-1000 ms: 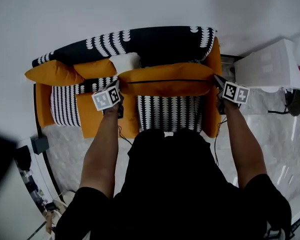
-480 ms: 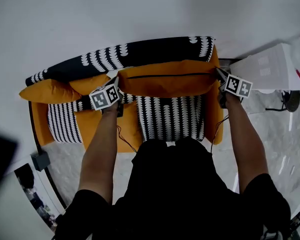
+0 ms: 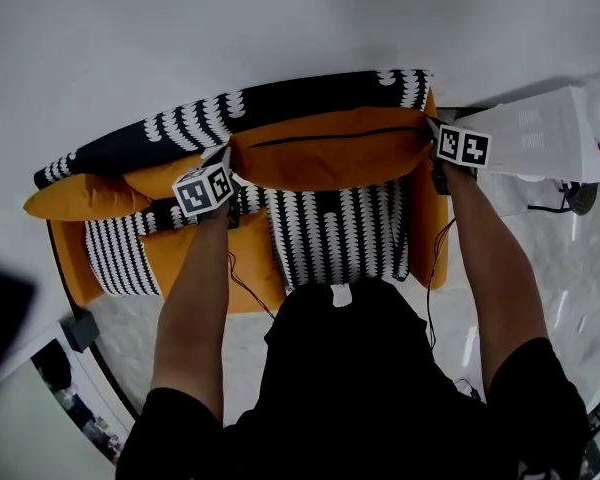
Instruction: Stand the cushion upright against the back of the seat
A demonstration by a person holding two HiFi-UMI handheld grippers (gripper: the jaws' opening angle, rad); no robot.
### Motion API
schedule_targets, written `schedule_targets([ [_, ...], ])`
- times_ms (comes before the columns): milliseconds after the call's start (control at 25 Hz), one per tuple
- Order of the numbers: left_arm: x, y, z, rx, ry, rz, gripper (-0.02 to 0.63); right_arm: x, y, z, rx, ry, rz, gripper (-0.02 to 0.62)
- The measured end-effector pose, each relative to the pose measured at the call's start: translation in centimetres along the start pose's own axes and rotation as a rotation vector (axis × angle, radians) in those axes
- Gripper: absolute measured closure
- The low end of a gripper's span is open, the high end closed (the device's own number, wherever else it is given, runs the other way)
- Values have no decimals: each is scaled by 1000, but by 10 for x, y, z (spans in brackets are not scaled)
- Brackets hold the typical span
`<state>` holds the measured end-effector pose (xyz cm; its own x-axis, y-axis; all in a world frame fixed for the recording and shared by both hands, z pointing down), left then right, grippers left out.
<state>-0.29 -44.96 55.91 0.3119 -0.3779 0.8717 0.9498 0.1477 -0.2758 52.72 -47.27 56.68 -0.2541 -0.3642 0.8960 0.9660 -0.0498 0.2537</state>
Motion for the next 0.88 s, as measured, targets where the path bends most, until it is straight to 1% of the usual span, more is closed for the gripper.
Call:
schedule_targets([
  [120,10,-1,-9,2,-5,-3,584,11,1,-11,-63,-37,51,551],
  [240,17,1,-18,11,-12,-12,584,15,1,-19,-103,-61,92,551],
  [400,21,-1,-25,27,-25,-21,584,6,-3,-25,-161,-36,171,549],
  [520,23,-2,-28,19,-32,-21,583,-9,-7,-25,-206,-8,204,534],
  [600,23,-2,-30,21,-34,-25,583,-22,-9,-21,-208,24,208,534],
  [720,20,-1,-36,32,-41,-41,583,-41,-15,-11,-188,71,182,534],
  [880,9,-1,-41,46,-20,-46,583,-61,-34,11,-215,97,142,534],
])
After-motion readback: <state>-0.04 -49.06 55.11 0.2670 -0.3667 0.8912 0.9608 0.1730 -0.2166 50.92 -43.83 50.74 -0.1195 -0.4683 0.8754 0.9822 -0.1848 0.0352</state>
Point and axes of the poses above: the fingertips, and each gripper's own axes: x forward along the fingers, y to its right, z out of its underside, the point moved 10 cm from there along -x, backward along the fingers, and after that the axes turned 14 degrees about -y, right-handed, at the moved point
